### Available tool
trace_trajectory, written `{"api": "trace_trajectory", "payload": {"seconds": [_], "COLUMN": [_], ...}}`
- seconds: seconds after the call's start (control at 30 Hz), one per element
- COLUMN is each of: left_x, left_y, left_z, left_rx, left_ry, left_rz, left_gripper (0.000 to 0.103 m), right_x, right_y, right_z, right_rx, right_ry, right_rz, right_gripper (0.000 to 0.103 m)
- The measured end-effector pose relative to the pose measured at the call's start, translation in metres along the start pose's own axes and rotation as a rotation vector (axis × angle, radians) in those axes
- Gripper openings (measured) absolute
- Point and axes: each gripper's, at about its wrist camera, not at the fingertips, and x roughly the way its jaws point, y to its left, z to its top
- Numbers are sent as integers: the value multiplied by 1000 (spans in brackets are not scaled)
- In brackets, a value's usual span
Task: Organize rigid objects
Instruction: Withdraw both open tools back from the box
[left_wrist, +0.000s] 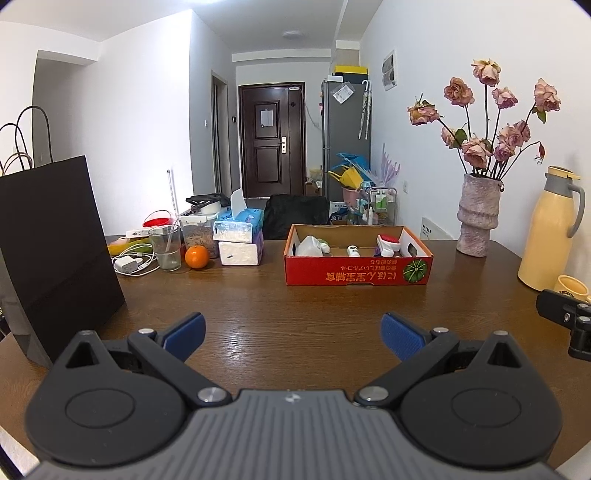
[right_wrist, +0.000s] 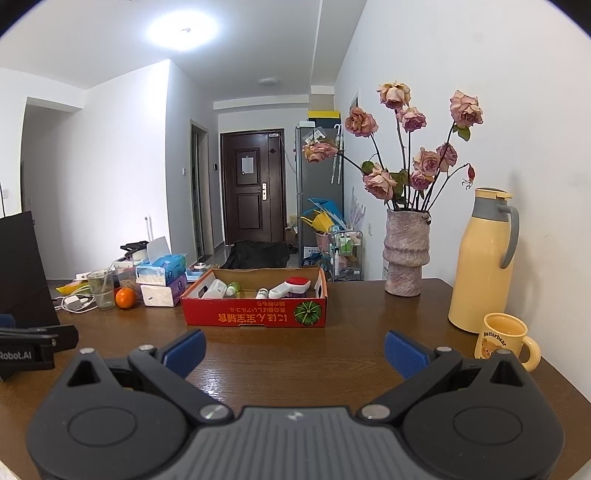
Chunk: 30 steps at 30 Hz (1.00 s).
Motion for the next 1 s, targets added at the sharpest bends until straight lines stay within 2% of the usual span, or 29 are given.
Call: {"api": "trace_trajectory", "payload": {"seconds": [1.0], "left_x": [0], "left_y": [-1], "left_z": [-6], "left_rx": [10], "left_ry": [19], "left_rz": [-3], "left_gripper": [103], "right_x": [-1], "right_y": [-2], "right_z": [-3], "right_rx": [-2], "right_ry": [15], "right_rz": [-9], "right_gripper": [103]}}
